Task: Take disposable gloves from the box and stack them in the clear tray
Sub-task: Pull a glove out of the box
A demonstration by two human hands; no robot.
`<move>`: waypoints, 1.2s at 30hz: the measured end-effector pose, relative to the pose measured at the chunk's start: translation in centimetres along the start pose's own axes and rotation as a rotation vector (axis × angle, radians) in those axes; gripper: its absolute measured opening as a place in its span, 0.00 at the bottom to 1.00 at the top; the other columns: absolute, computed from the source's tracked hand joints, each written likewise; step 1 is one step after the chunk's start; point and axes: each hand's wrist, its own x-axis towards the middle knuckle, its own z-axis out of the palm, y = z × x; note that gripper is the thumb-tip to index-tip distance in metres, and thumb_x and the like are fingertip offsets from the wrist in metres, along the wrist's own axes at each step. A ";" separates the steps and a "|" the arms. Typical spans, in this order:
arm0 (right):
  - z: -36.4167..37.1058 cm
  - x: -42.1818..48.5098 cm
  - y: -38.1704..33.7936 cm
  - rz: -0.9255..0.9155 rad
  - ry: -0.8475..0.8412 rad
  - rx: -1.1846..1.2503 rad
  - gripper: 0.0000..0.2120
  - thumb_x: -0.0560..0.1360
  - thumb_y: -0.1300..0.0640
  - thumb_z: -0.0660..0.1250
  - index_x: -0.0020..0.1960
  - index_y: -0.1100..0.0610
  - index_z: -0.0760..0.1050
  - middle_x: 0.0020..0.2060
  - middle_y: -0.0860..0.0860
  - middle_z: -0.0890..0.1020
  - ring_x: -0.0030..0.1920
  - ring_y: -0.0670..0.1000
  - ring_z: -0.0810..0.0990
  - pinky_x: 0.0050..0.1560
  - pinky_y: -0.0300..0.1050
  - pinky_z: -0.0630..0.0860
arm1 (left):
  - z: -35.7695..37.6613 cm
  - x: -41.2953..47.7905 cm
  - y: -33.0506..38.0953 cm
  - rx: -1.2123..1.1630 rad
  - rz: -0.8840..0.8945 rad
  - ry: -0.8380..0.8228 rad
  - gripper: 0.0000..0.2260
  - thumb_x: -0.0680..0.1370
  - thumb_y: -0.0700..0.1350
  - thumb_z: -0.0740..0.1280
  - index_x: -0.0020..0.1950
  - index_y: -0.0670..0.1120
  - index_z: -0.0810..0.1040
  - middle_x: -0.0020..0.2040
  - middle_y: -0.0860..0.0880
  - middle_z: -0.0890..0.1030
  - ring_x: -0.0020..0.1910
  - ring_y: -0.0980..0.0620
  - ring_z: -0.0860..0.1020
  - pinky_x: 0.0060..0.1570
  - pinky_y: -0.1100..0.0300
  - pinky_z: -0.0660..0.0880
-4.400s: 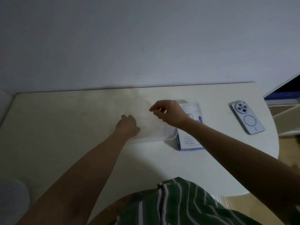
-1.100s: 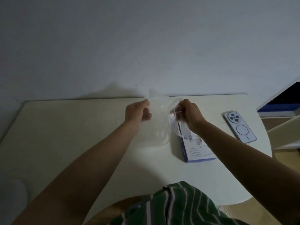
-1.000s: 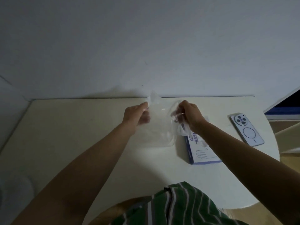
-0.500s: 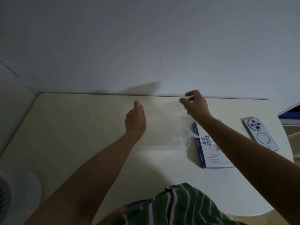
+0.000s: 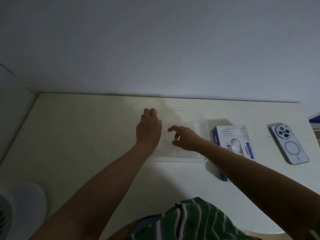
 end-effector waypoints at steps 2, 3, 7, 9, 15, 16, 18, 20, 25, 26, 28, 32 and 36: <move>0.7 0.5 0.1 0.011 -0.018 0.012 0.29 0.75 0.58 0.70 0.73 0.50 0.65 0.56 0.55 0.79 0.53 0.51 0.78 0.59 0.45 0.75 | 0.0 -0.2 0.1 0.170 0.131 0.065 0.13 0.76 0.38 0.59 0.60 0.43 0.73 0.55 0.44 0.74 0.51 0.45 0.73 0.48 0.55 0.71; 1.0 0.8 0.1 0.017 -0.033 0.013 0.31 0.75 0.59 0.71 0.74 0.50 0.63 0.57 0.55 0.78 0.53 0.51 0.78 0.59 0.46 0.75 | -0.1 -0.3 0.2 0.194 0.214 0.113 0.13 0.74 0.36 0.60 0.57 0.44 0.75 0.52 0.44 0.75 0.50 0.45 0.74 0.47 0.55 0.71; 1.7 1.5 -0.1 0.043 -0.121 -0.014 0.42 0.72 0.61 0.73 0.78 0.50 0.54 0.61 0.58 0.74 0.58 0.56 0.76 0.60 0.51 0.75 | 0.8 -0.4 1.0 0.075 0.299 -0.230 0.14 0.74 0.35 0.62 0.58 0.44 0.72 0.52 0.43 0.74 0.49 0.43 0.76 0.40 0.55 0.70; 2.0 1.7 0.1 0.064 -0.147 -0.024 0.47 0.70 0.62 0.75 0.79 0.49 0.51 0.63 0.59 0.72 0.60 0.58 0.75 0.61 0.51 0.75 | 1.7 -0.4 0.6 0.033 0.114 -0.530 0.23 0.76 0.40 0.67 0.68 0.45 0.64 0.62 0.41 0.69 0.55 0.41 0.76 0.46 0.54 0.72; 2.6 1.9 1.3 0.233 -0.180 -0.184 0.61 0.68 0.57 0.78 0.78 0.53 0.30 0.73 0.61 0.58 0.67 0.63 0.69 0.66 0.56 0.72 | 4.0 -0.2 -1.7 0.073 -0.018 -0.764 0.54 0.69 0.49 0.77 0.79 0.45 0.38 0.74 0.36 0.48 0.68 0.36 0.67 0.64 0.50 0.69; 2.9 1.9 1.3 0.249 -0.176 -0.213 0.61 0.69 0.56 0.77 0.77 0.54 0.29 0.73 0.60 0.57 0.67 0.63 0.69 0.66 0.56 0.71 | 4.3 -0.2 -1.7 0.099 -0.019 -0.789 0.56 0.69 0.50 0.77 0.78 0.45 0.35 0.75 0.37 0.46 0.70 0.35 0.64 0.66 0.49 0.67; 3.5 2.1 1.1 0.264 -0.156 -0.277 0.61 0.69 0.56 0.77 0.76 0.56 0.28 0.73 0.60 0.56 0.66 0.62 0.70 0.67 0.57 0.69 | 4.8 -0.4 -1.5 0.153 -0.012 -0.807 0.58 0.69 0.51 0.77 0.77 0.45 0.32 0.76 0.37 0.42 0.71 0.35 0.62 0.67 0.48 0.65; 3.9 2.5 1.0 0.284 -0.167 -0.300 0.61 0.69 0.57 0.77 0.76 0.57 0.26 0.73 0.59 0.55 0.66 0.61 0.70 0.68 0.58 0.68 | 5.2 -0.5 -1.5 0.181 0.000 -0.804 0.57 0.70 0.52 0.76 0.77 0.44 0.30 0.76 0.37 0.42 0.71 0.35 0.61 0.67 0.48 0.65; 4.0 2.7 0.5 0.315 -0.172 -0.298 0.61 0.70 0.60 0.76 0.75 0.58 0.25 0.74 0.59 0.53 0.64 0.62 0.72 0.68 0.57 0.67 | 5.2 -0.6 -1.9 0.161 -0.010 -0.783 0.58 0.69 0.51 0.77 0.77 0.44 0.31 0.76 0.36 0.41 0.71 0.35 0.61 0.67 0.48 0.65; 4.0 2.6 0.5 0.314 -0.168 -0.292 0.61 0.70 0.60 0.76 0.75 0.58 0.25 0.74 0.59 0.54 0.65 0.62 0.72 0.68 0.57 0.66 | 5.2 -0.6 -1.9 0.161 -0.020 -0.775 0.58 0.69 0.51 0.77 0.77 0.44 0.31 0.76 0.36 0.40 0.71 0.34 0.61 0.67 0.48 0.65; 3.7 2.4 0.4 0.309 -0.163 -0.271 0.61 0.70 0.58 0.76 0.76 0.57 0.26 0.74 0.59 0.56 0.66 0.62 0.71 0.67 0.56 0.67 | 4.8 -0.6 -1.7 0.178 -0.030 -0.778 0.57 0.69 0.50 0.77 0.77 0.43 0.32 0.75 0.34 0.39 0.71 0.34 0.61 0.67 0.49 0.65; 1.5 1.3 -0.4 0.204 -0.170 -0.269 0.59 0.68 0.53 0.78 0.78 0.59 0.34 0.69 0.61 0.68 0.65 0.61 0.73 0.67 0.55 0.69 | 3.1 -0.6 -1.2 0.139 -0.067 -0.757 0.49 0.70 0.48 0.76 0.77 0.43 0.45 0.73 0.34 0.49 0.65 0.36 0.70 0.62 0.51 0.71; -2.5 -1.2 -1.5 0.003 0.078 -0.117 0.42 0.71 0.49 0.74 0.77 0.55 0.56 0.59 0.57 0.77 0.57 0.57 0.78 0.58 0.52 0.77 | 0.4 -0.6 0.8 0.124 -0.032 -0.486 0.22 0.76 0.44 0.67 0.68 0.42 0.65 0.65 0.40 0.65 0.55 0.41 0.77 0.50 0.52 0.74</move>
